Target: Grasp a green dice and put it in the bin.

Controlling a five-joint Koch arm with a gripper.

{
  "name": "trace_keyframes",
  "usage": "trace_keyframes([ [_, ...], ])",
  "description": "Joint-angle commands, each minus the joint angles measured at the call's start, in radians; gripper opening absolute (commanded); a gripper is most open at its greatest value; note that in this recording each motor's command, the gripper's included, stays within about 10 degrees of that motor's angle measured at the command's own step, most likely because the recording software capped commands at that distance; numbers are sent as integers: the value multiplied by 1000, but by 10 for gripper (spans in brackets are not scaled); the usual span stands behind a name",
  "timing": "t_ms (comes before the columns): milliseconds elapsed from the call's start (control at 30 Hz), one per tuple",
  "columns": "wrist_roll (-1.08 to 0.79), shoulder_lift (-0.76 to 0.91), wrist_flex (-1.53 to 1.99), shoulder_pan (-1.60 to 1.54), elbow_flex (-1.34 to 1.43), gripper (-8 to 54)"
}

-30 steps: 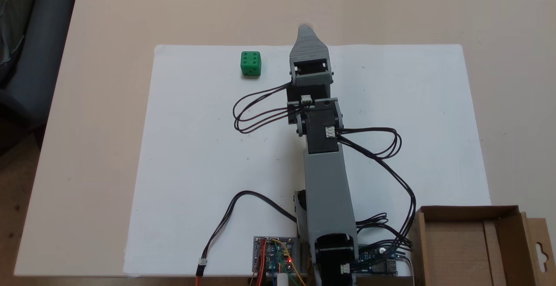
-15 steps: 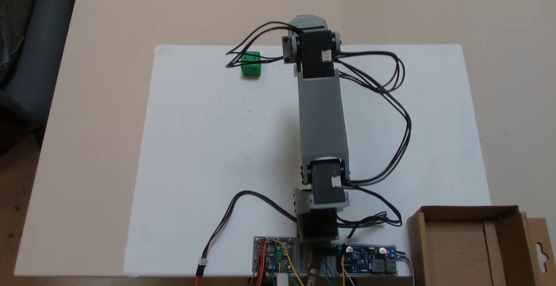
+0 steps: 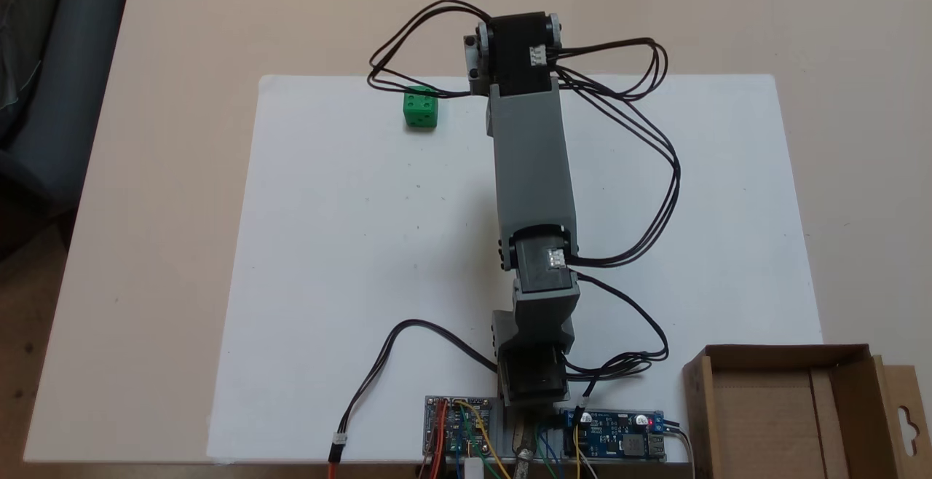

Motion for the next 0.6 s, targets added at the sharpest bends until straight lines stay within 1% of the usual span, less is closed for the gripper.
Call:
trace_keyframes([
  [0,69,2,175,-26,-40,381],
  [200,69,-61,175,-28,-66,385],
  [333,112,-83,175,-64,-101,384],
  [500,213,-143,175,-160,-186,385],
  [533,262,-161,175,-175,-209,387],
  [567,288,-163,175,-187,-215,400],
])
